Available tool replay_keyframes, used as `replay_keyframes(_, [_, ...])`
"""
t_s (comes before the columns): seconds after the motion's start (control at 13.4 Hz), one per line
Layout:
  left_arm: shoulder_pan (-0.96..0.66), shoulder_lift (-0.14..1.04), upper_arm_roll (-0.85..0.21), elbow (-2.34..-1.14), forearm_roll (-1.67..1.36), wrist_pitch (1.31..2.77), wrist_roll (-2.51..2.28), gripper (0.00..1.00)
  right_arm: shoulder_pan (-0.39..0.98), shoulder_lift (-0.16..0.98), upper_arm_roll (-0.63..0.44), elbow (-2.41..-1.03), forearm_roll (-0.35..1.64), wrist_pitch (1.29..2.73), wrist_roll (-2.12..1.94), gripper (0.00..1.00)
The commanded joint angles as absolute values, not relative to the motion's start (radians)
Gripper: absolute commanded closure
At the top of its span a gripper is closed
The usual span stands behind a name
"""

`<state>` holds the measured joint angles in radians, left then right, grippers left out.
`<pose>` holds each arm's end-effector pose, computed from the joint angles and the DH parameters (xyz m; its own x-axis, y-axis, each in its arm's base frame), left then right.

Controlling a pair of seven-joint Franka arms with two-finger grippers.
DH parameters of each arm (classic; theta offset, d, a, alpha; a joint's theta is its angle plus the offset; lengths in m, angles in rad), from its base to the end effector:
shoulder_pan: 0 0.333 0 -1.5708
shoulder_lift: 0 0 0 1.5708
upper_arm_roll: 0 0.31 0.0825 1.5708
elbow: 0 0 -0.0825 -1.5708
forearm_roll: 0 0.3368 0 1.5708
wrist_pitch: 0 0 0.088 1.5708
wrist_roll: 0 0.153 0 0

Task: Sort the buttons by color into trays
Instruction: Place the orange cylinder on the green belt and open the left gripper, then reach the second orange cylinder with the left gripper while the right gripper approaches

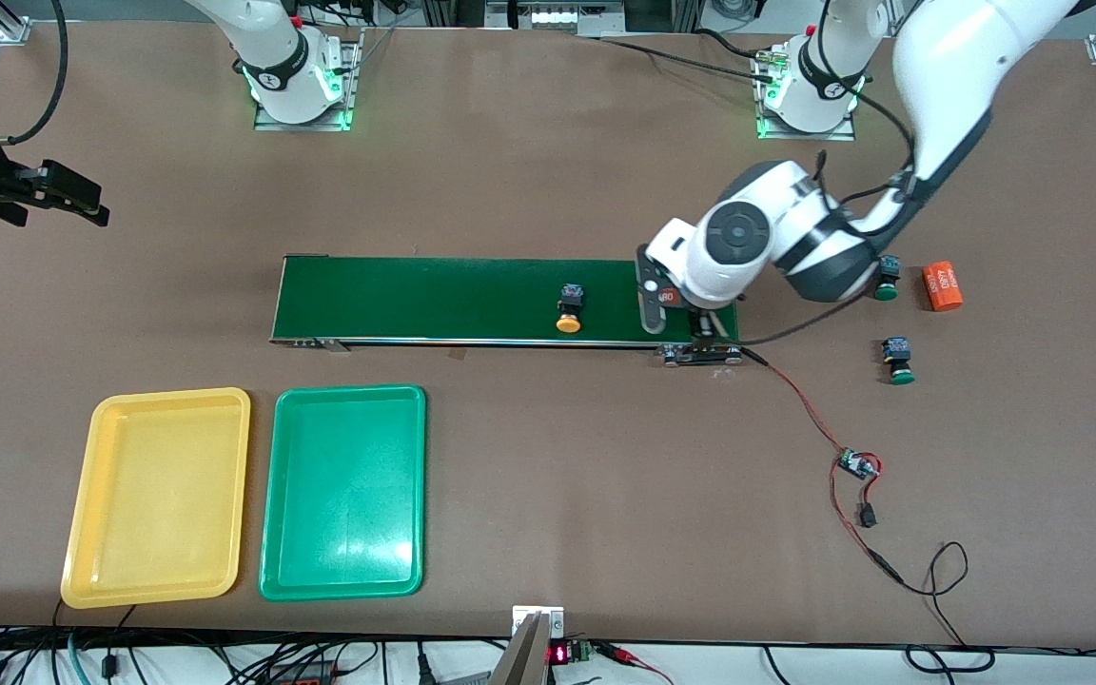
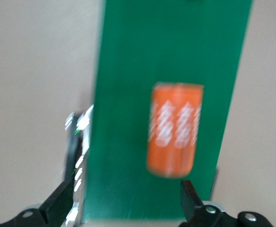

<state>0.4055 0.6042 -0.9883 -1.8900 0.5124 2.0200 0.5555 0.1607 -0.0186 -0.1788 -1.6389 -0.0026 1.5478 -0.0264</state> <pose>0.5029 -0.2450 0.2684 0.1968 -0.9774 -0.0778 -0.9684 -0.2062 0.1407 0.4938 -0.0100 0.5511 0.9973 0.0086 -0.0727 0.0084 -1.0000 -0.0026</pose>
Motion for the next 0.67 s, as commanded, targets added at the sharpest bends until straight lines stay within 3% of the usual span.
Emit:
replay_keyframes(0.0, [0.595, 0.574, -1.091, -1.887, 0.515, 1.945, 0.410, 0.00, 0.164, -0.017, -0.176, -1.623, -0.015, 1.532, -0.037, 0.00])
replay_keyframes(0.6, [0.859, 0.551, -1.081, -1.700, 0.540, 1.623, 0.236, 0.00, 0.164, -0.011, -0.172, -1.620, -0.014, 1.540, -0.035, 0.00])
